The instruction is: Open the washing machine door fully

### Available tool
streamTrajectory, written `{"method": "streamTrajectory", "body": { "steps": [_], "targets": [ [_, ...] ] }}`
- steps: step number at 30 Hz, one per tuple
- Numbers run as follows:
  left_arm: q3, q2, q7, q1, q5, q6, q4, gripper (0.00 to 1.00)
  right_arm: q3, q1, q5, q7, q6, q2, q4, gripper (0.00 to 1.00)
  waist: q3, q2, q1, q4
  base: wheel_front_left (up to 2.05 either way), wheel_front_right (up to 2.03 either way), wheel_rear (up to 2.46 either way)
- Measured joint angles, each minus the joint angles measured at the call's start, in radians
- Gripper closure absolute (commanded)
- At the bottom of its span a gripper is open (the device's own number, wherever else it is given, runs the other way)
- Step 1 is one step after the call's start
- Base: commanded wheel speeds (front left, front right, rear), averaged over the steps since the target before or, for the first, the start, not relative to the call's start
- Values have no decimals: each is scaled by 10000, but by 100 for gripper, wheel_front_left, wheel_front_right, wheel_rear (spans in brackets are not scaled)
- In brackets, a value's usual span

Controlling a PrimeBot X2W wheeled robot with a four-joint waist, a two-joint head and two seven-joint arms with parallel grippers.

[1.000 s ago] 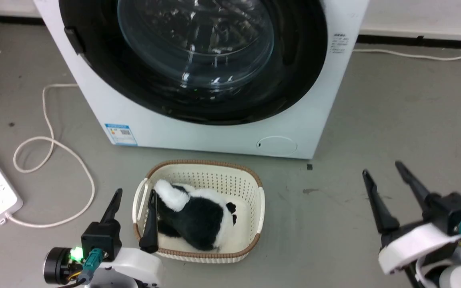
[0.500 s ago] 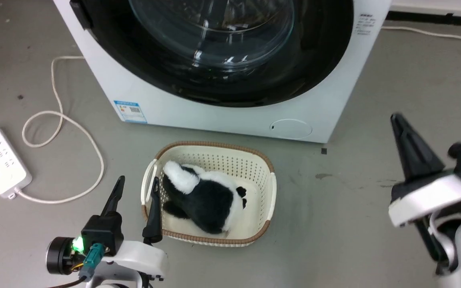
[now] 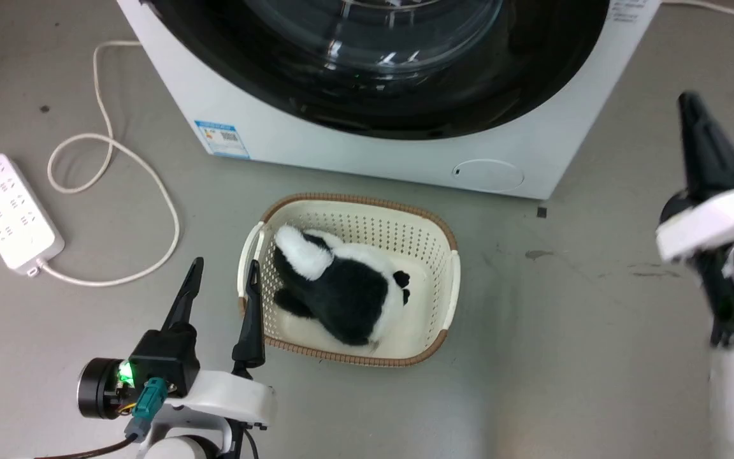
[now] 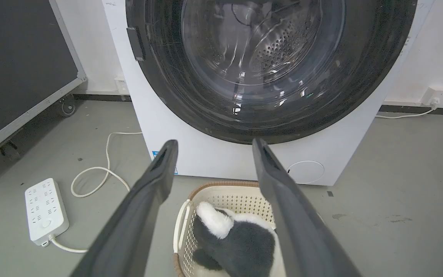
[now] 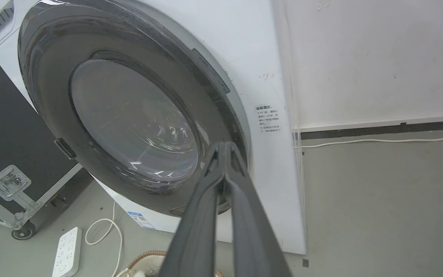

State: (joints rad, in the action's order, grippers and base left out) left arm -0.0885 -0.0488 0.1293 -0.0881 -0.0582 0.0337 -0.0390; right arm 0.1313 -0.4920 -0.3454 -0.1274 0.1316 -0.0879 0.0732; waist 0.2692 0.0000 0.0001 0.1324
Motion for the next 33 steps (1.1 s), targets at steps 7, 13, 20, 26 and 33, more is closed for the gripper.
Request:
{"method": "streamTrajectory", "body": {
  "steps": [7, 13, 20, 26, 33],
  "targets": [
    [-134, 0, 140, -201, -73, 79, -29, 0, 1007, -1556, -679, -780, -2, 203, 1131, 100, 391, 0, 0, 199, 0, 0, 0],
    [-270, 0, 244, -324, -159, 88, -44, 0, 1946, -3041, -1024, -1499, -2, 267, 2412, 100, 722, 0, 0, 398, 0, 0, 0],
    [-410, 0, 437, -437, -247, 178, -77, 0, 3110, -5022, -1189, -2650, -4, 278, 4100, 100, 1159, 0, 0, 682, 0, 0, 0],
    [-583, 0, 546, -626, -334, 245, -128, 0, 3877, -6095, -1225, -3336, -4, 251, 5060, 100, 1446, 0, 0, 874, 0, 0, 0],
    [-725, 0, 671, -821, -433, 311, -151, 0, 4876, -7509, -1204, -4278, -4, 48, 6153, 100, 1839, 0, 0, 1151, 0, 0, 0]
  ]
}}
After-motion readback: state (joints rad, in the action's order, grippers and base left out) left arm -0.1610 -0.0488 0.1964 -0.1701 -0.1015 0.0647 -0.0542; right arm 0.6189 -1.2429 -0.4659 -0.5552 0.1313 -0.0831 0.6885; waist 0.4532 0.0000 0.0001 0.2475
